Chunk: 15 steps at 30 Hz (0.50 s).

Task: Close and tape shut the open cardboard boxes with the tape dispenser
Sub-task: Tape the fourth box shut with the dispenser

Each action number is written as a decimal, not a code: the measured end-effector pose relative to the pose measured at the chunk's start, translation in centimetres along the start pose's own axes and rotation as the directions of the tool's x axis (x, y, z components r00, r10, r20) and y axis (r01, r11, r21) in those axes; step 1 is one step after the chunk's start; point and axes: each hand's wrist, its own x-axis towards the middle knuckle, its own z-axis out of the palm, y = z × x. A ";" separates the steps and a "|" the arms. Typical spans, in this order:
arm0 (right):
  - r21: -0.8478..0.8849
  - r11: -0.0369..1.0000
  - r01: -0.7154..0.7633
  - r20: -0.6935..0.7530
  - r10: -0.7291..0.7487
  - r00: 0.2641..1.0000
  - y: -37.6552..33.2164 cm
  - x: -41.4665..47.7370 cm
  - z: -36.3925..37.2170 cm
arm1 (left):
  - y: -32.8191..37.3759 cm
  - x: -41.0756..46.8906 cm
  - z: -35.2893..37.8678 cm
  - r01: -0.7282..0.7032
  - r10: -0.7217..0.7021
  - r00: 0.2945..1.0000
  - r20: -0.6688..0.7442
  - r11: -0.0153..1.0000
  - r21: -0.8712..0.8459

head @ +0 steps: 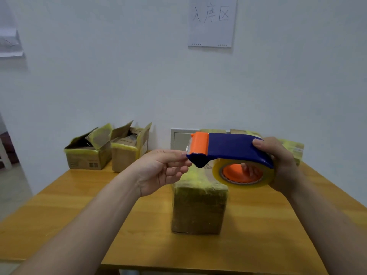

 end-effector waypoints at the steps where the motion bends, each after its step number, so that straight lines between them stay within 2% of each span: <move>1: -0.007 1.000 -0.010 0.009 0.010 1.000 0.0 0.0 -0.1 | 0.1 0.0 -0.1 -0.001 0.002 1.000 -0.023 0.999 0.047; 8: -0.058 0.997 -0.057 0.069 0.061 0.996 0.0 -0.1 -0.4 | 0.1 -0.4 -0.2 0.022 -0.015 0.999 -0.032 0.973 0.231; 13: -0.087 0.995 -0.054 0.104 0.063 0.993 0.3 -0.1 -0.6 | 0.1 -0.6 0.1 0.022 -0.009 0.999 -0.032 0.902 0.431; 15: -0.080 0.995 -0.062 0.104 0.070 0.992 0.5 -0.2 -0.8 | 0.1 -0.6 0.1 0.016 -0.002 0.999 -0.035 0.914 0.406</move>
